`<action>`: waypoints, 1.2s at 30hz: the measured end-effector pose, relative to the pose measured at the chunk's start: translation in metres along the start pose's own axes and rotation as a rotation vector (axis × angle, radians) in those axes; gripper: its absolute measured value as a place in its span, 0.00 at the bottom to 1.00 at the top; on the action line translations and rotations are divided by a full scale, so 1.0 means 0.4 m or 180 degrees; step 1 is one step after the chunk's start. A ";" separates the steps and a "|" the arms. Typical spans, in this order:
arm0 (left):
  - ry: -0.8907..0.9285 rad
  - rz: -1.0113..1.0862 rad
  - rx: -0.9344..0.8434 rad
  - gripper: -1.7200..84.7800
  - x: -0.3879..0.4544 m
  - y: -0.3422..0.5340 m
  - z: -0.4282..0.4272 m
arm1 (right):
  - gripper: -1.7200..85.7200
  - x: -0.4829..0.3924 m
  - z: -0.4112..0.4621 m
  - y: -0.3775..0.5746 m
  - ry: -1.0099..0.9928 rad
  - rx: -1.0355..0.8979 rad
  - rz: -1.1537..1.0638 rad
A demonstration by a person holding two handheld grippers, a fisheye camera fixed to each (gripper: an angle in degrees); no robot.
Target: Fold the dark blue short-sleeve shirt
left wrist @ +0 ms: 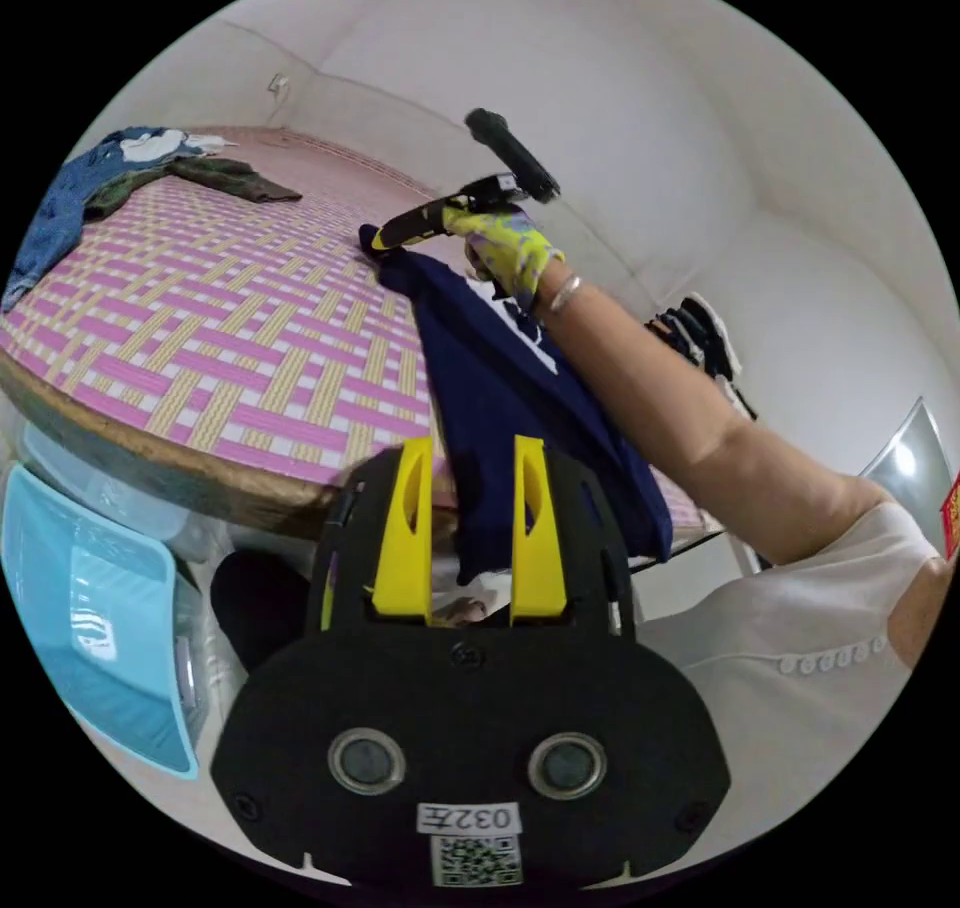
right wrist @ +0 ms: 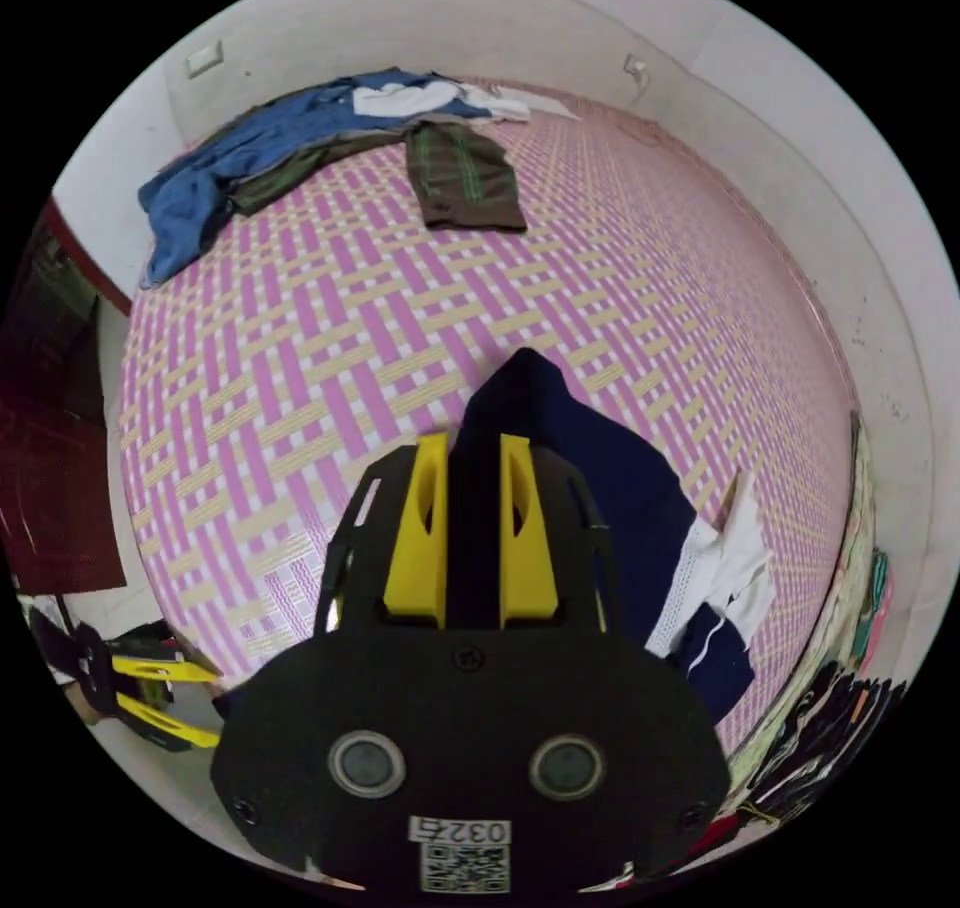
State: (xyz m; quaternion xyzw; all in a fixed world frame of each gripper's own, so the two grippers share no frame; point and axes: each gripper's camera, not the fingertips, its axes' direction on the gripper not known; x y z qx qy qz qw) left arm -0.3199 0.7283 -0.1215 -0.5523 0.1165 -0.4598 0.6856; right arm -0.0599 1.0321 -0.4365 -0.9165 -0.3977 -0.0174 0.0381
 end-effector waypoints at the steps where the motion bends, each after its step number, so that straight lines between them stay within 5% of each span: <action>1: -0.0027 0.0044 -0.0001 0.11 0.008 0.003 0.005 | 0.03 0.018 -0.010 0.006 -0.0012 0.0047 0.0073; 8: 0.0267 0.0156 -0.0133 0.07 0.031 0.011 0.082 | 0.04 0.439 -0.239 0.388 -0.2115 0.1708 0.1227; 12: 0.0325 0.0240 -0.0206 0.08 0.042 0.013 0.112 | 0.13 0.605 -0.238 0.578 -0.1688 0.1380 0.1983; 20: 0.0262 0.0306 -0.0319 0.09 0.048 0.027 0.114 | 0.14 0.631 -0.279 0.566 -0.1392 0.0721 0.1888; 26: 0.0083 0.0438 -0.0449 0.09 0.078 0.047 0.123 | 0.12 0.668 -0.247 0.543 -0.1679 0.0295 0.1887; 36: 0.0065 0.0483 -0.0521 0.09 0.077 0.054 0.138 | 0.13 0.715 -0.233 0.540 -0.2234 0.0443 0.2096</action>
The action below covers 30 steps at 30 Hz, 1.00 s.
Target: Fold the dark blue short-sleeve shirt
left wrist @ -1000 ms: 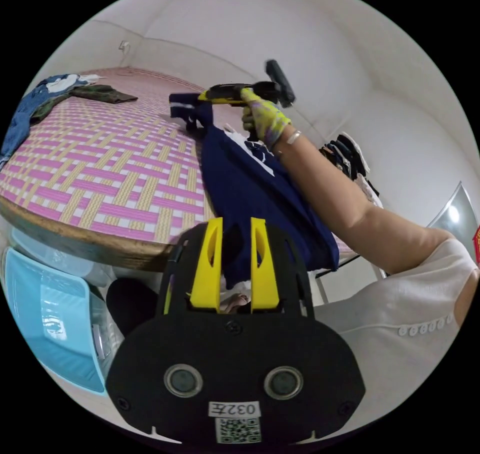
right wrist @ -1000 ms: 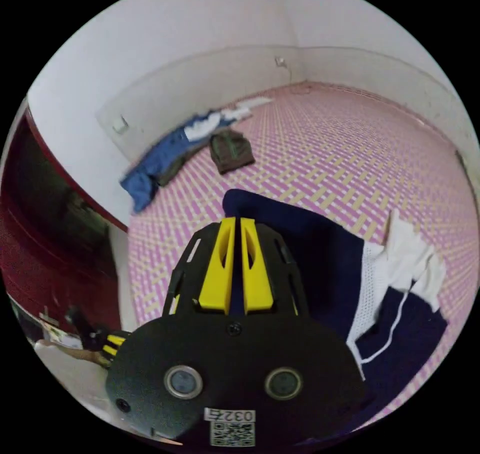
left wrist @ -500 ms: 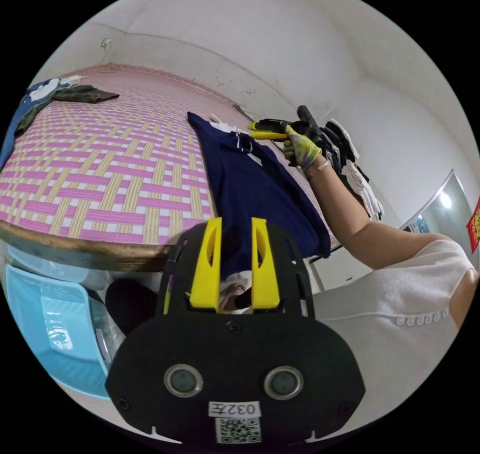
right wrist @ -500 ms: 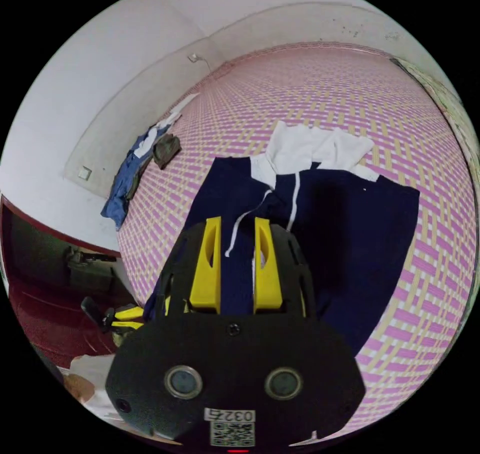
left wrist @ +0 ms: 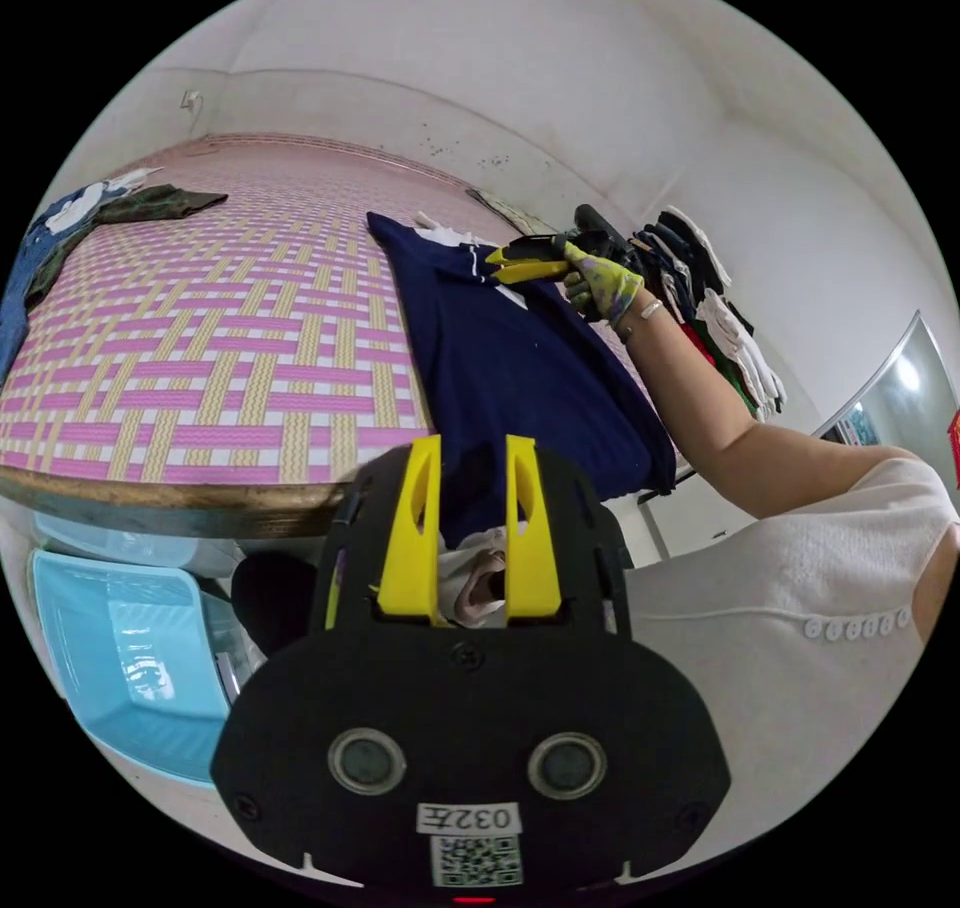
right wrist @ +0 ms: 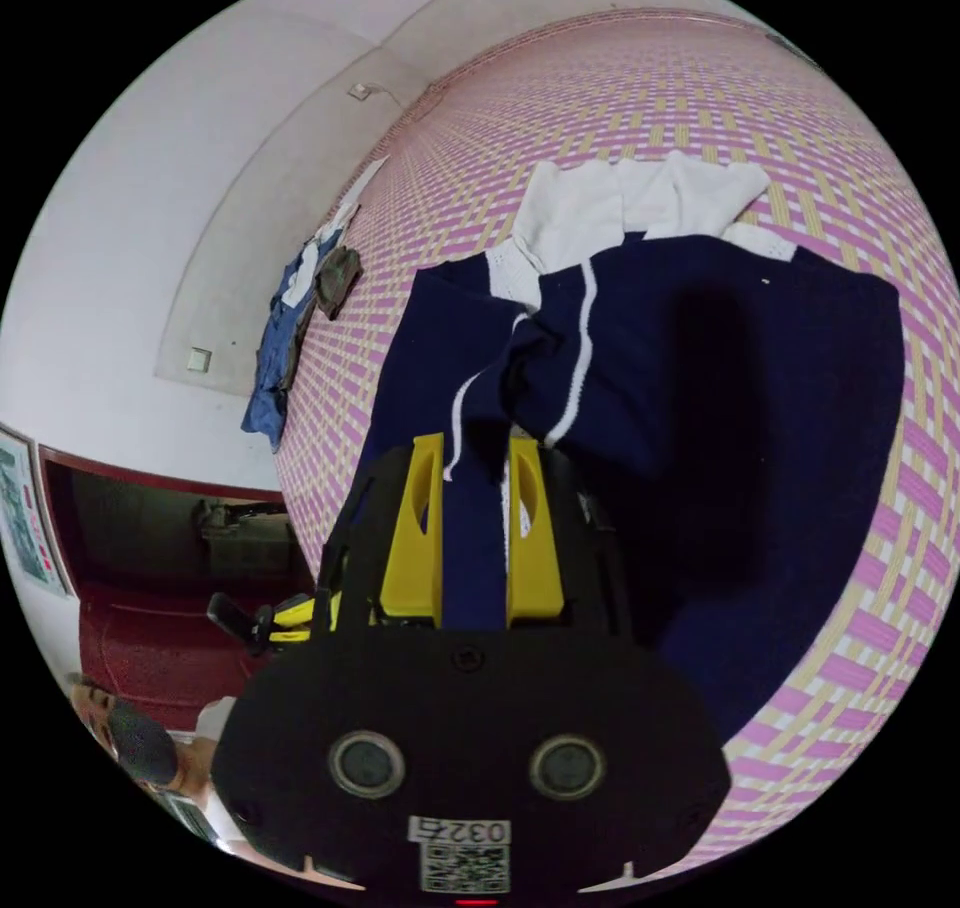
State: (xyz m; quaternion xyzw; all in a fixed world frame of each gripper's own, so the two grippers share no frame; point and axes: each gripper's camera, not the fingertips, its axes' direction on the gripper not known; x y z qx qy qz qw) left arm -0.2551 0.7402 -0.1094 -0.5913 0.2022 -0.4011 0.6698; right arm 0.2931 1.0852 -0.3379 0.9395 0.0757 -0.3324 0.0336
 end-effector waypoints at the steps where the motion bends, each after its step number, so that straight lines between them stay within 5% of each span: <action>1: 0.0001 0.0000 -0.0004 0.09 -0.001 0.000 0.000 | 0.13 -0.001 0.008 -0.003 -0.0045 -0.0015 0.0007; 16: 0.0139 -0.0063 0.0018 0.07 -0.040 0.028 -0.021 | 0.12 -0.052 -0.103 0.010 0.0000 0.0796 0.0002; 30: -0.0295 0.0232 -0.0241 0.07 -0.003 0.023 -0.034 | 0.04 -0.202 0.037 -0.123 0.0966 0.0242 -0.0523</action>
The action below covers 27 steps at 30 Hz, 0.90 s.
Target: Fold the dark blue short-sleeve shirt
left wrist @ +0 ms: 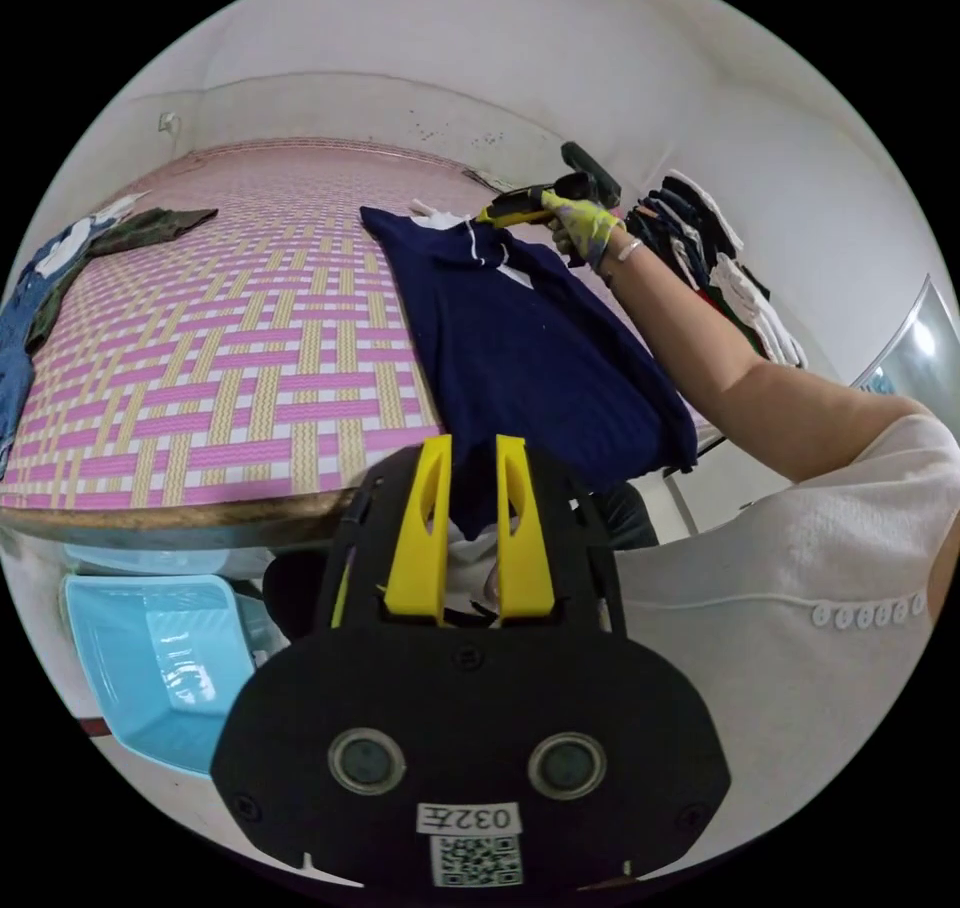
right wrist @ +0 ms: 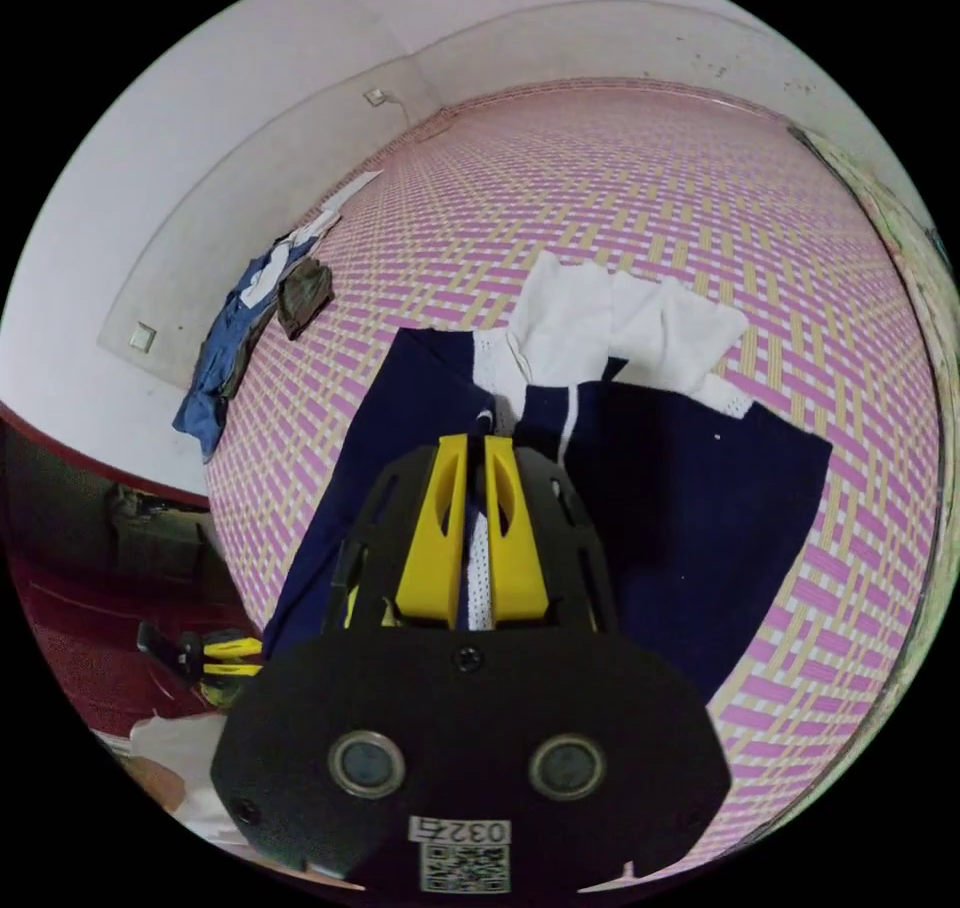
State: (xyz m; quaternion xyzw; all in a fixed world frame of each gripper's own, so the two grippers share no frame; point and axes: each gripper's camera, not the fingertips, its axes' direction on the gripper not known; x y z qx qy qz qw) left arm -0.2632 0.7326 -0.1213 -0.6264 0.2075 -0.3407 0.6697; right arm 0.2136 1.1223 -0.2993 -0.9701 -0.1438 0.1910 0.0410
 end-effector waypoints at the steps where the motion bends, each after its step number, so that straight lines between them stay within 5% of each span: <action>1: -0.0013 0.0006 -0.0013 0.07 0.000 -0.001 0.000 | 0.04 -0.010 0.003 -0.005 -0.0001 -0.0033 -0.0037; 14: 0.0669 0.0435 -0.0095 0.02 0.007 -0.093 -0.070 | 0.02 0.014 -0.305 -0.079 -0.0374 0.0366 -0.0253; 21: 0.0401 0.0663 -0.0696 0.02 0.068 -0.128 0.034 | 0.05 0.298 -0.068 -0.139 -0.0327 -0.0445 0.0444; 27: 0.0562 0.1047 -0.0726 0.08 0.104 -0.105 0.000 | 0.12 0.406 -0.081 -0.042 -0.0315 -0.0110 0.0653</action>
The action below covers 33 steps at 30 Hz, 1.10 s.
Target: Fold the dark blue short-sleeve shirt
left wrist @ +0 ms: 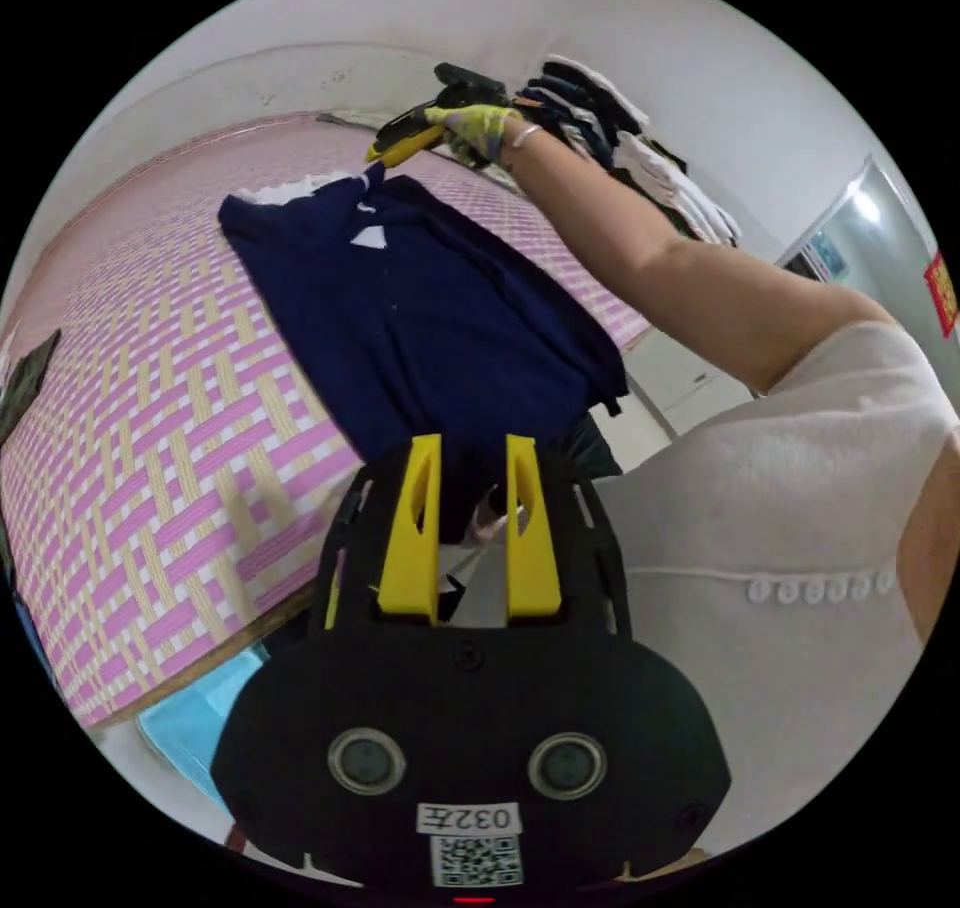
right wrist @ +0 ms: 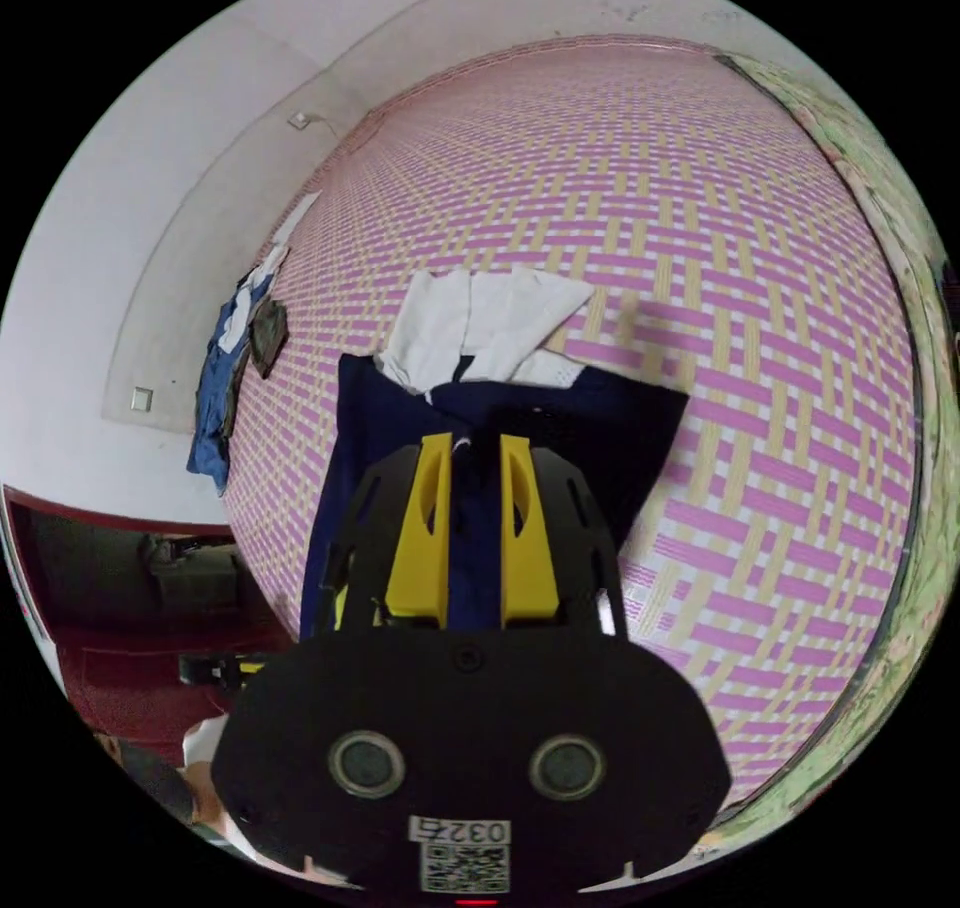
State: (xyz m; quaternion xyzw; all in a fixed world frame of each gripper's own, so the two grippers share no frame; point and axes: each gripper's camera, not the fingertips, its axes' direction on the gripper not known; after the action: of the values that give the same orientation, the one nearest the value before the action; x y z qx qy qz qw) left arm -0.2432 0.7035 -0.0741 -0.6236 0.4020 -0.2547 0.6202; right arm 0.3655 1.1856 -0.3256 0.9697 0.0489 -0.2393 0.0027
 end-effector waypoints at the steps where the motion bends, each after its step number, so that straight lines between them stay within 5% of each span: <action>1: -0.0002 -0.0018 0.0038 0.08 -0.008 0.006 -0.009 | 0.12 0.014 -0.001 0.011 -0.0113 0.0018 -0.0005; 4: 0.0156 -0.0271 0.0225 0.05 -0.080 0.044 -0.041 | 0.15 0.085 0.002 0.069 -0.0523 0.0126 -0.0018; 8: 0.0863 -0.0516 0.0624 0.04 -0.158 0.093 -0.056 | 0.12 0.134 0.003 0.158 -0.0256 0.0434 -0.0031; 16: 0.1309 -0.0253 0.0678 0.01 -0.138 0.106 -0.012 | 0.12 0.070 0.210 0.134 -0.0076 0.0005 -0.0553; 22: 0.1164 -0.0244 0.0595 0.01 -0.120 0.120 0.024 | 0.06 0.099 0.241 0.154 0.0059 -0.0022 -0.0631; 26: 0.0417 -0.0625 0.0836 0.02 -0.142 0.190 -0.003 | 0.07 0.158 0.142 0.257 -0.0126 0.0343 -0.0687; 31: 0.0055 -0.0581 0.0747 0.08 -0.117 0.234 0.018 | 0.11 0.284 0.173 0.345 0.0378 0.0213 -0.0408; 33: -0.0083 -0.0482 0.0797 0.09 -0.090 0.251 0.026 | 0.09 0.258 0.169 0.460 -0.0139 0.0468 -0.0822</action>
State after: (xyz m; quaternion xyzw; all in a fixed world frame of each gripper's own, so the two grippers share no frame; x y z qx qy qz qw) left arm -0.2729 0.7481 -0.1669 -0.5732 0.3108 -0.3407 0.6773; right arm 0.4426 1.0101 -0.4367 0.9475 0.1556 -0.2616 -0.0981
